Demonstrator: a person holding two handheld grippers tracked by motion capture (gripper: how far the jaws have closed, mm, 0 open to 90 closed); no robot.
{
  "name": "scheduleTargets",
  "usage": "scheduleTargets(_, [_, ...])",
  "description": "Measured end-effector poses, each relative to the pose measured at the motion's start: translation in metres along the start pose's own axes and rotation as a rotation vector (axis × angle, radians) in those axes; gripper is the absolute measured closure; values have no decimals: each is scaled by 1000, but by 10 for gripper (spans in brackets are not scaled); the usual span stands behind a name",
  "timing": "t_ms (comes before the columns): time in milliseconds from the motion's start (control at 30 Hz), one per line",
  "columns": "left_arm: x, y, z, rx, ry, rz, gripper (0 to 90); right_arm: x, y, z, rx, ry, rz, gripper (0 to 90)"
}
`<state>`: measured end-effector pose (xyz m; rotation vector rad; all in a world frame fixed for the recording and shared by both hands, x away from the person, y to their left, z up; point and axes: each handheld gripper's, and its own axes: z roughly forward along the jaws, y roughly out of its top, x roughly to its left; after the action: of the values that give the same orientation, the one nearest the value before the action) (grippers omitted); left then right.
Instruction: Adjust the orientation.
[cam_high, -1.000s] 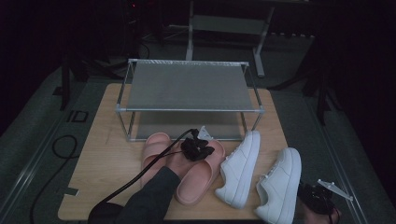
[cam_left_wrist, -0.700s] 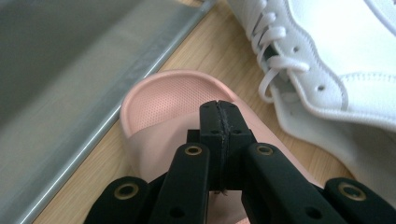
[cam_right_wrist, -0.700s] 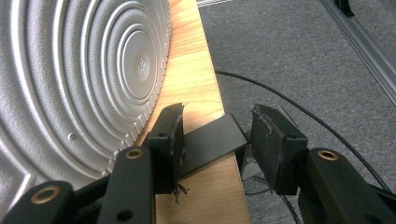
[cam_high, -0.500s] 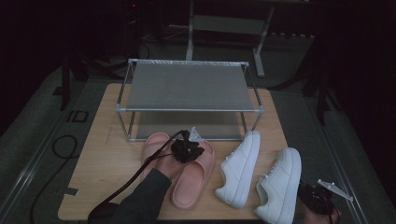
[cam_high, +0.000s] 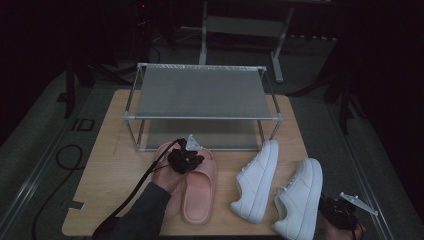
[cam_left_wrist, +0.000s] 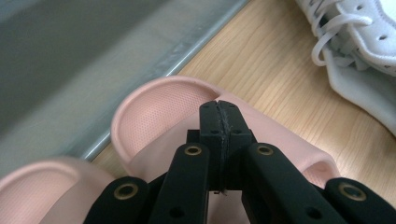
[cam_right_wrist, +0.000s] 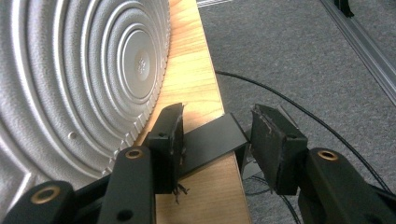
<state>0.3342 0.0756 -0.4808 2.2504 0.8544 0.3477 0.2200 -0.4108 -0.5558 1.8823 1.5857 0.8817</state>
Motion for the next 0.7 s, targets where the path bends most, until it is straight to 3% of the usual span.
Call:
scheduleTargets(200, [4,-5,-6,-8,14,-6,867,0,0,0,0,0,1,535])
scheduleTargets(367, [8,-13,-28,-35,52,-16,834,0,0,0,0,1,1,535])
scheduleTargets(567, [38,-27,-49,-47,143,-91,849,0,0,0,1,0,1,536])
scheduleTargets(700, [52,-39,-47,-7,145,-125,867,0,0,0,0,0,1,536])
